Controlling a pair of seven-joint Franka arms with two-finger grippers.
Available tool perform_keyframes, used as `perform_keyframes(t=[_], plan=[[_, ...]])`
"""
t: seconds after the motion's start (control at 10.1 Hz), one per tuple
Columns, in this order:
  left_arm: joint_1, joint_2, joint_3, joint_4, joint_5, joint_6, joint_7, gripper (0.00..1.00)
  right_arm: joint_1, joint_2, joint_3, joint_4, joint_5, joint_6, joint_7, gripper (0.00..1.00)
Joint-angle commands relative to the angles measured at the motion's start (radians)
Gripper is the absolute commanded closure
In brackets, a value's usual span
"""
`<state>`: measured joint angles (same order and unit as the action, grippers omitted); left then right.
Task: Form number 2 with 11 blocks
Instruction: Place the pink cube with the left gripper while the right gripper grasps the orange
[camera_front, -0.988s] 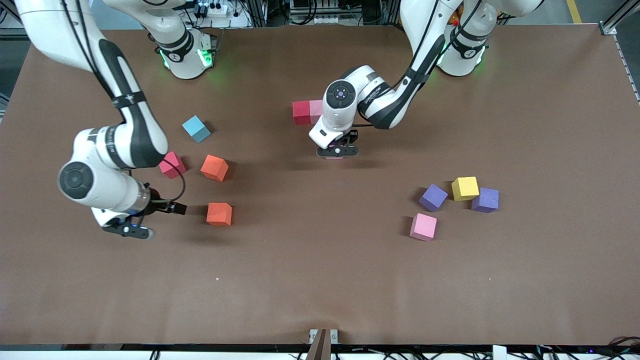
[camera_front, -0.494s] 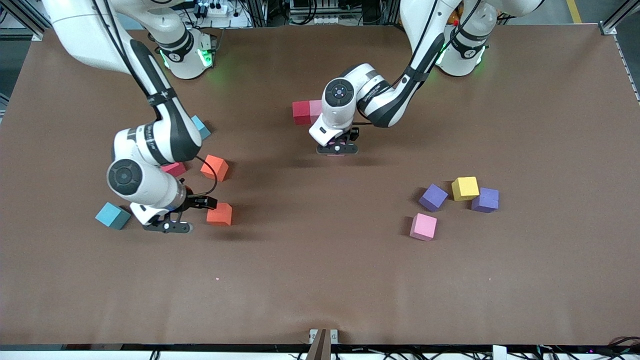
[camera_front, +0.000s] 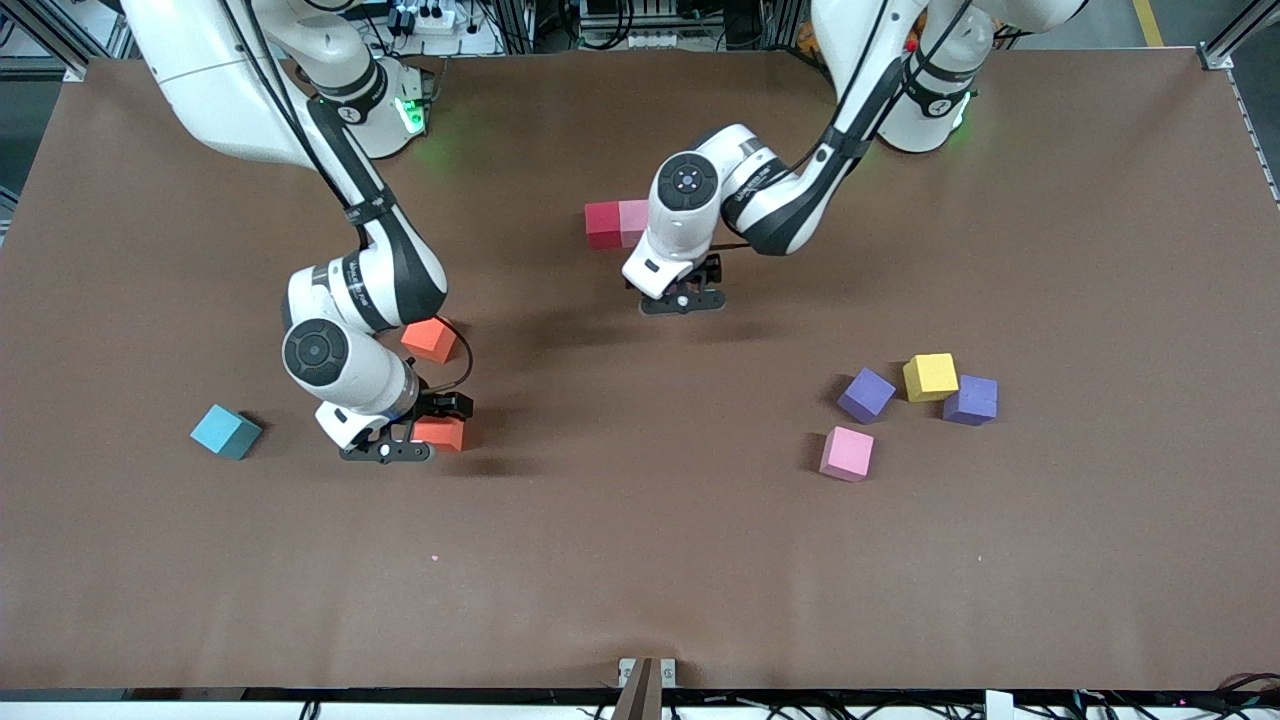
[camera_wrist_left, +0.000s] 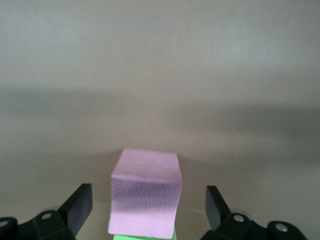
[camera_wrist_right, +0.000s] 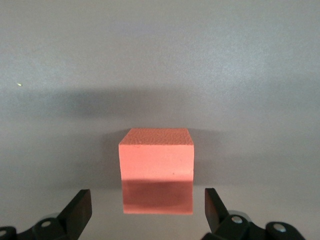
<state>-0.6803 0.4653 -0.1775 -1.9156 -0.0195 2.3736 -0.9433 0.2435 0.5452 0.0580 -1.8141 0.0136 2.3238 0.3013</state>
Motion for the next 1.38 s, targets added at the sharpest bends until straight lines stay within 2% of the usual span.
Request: perform_keyframes(t=[0.0,0.2,0.49,0.59,0.79,0.99,1.09,1.29], plan=[[0.057,-0.071,0.035,-0.016,0.015,-0.034,-0.003,0.00,-0.015,0.024,0.000,0.010,-0.011,0.034,-0.033,0.00],[0.064,-0.065,0.131,0.024,0.018,-0.034,0.052,0.00,-0.015,0.050,0.000,0.009,-0.011,0.069,-0.030,0.00],[0.065,-0.004,0.251,0.108,0.007,-0.033,0.311,0.00,-0.015,0.068,0.000,0.004,-0.011,0.081,-0.031,0.00],[0.067,-0.002,0.286,0.109,0.019,-0.033,0.364,0.00,-0.015,0.078,-0.001,0.004,-0.011,0.083,-0.031,0.00],[0.076,-0.020,0.340,0.066,0.018,-0.037,0.676,0.00,-0.010,0.085,-0.003,0.001,-0.014,0.083,-0.031,0.00],[0.119,-0.033,0.368,0.027,0.010,-0.037,0.996,0.00,-0.007,0.081,-0.003,-0.008,-0.035,0.081,-0.033,0.63],[0.140,-0.033,0.369,0.015,0.007,-0.037,1.109,0.00,-0.003,0.073,-0.003,-0.013,-0.038,0.077,-0.033,0.72],[0.150,-0.034,0.377,-0.041,0.000,-0.036,1.219,0.00,0.014,0.050,-0.001,-0.014,-0.038,0.055,-0.048,0.73]])
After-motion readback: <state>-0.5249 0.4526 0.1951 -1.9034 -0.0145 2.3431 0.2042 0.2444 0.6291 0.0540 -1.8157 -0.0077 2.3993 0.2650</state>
